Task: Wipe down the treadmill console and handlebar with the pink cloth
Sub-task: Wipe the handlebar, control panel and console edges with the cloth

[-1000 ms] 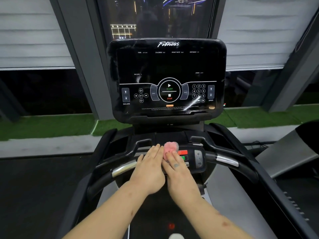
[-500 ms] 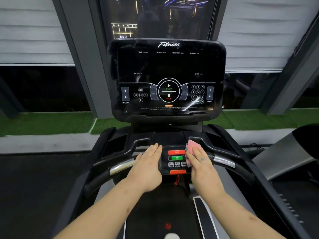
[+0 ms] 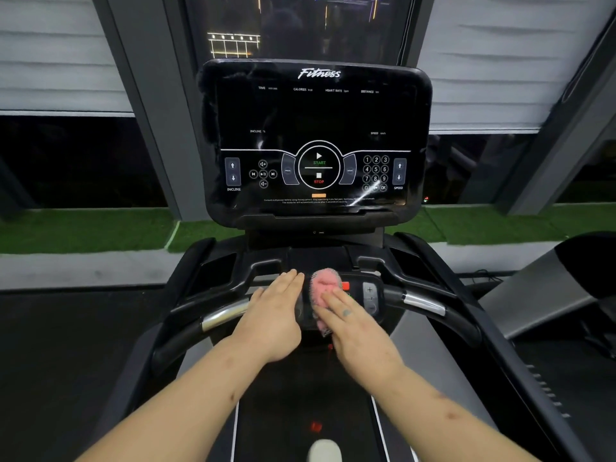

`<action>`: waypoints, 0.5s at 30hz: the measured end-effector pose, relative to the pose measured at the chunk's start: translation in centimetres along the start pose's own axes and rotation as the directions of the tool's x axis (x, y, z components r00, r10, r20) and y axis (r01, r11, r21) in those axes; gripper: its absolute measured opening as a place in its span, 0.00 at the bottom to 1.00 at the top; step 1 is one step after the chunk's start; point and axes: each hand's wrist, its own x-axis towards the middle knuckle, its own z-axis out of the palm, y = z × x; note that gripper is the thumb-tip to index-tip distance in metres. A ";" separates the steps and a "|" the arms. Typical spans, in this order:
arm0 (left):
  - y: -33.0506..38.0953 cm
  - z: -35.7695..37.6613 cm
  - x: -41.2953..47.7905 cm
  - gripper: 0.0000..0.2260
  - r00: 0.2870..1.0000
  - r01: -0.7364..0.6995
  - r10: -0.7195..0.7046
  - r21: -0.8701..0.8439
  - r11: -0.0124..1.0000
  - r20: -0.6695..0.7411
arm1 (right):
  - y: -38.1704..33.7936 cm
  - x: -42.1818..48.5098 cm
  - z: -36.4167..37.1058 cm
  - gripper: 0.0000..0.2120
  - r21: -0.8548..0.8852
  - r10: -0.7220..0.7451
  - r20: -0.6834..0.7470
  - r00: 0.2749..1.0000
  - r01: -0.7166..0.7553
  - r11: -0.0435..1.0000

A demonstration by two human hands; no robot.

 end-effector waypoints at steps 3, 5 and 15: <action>0.2 0.0 0.0 0.43 1.000 0.016 -0.015 0.012 1.000 -0.013 | 3.0 -0.7 -1.3 0.25 -0.023 0.066 -0.041 0.997 -0.067 0.998; 0.4 0.0 -0.1 0.44 0.999 0.029 -0.029 0.010 1.000 -0.024 | 4.4 -1.3 -2.1 0.24 -0.028 0.128 -0.059 0.990 -0.130 0.991; 0.6 0.3 -0.1 0.38 0.999 0.035 -0.035 -0.008 0.999 -0.037 | -1.9 -3.5 0.8 0.30 0.132 0.431 -0.085 0.898 -0.418 0.899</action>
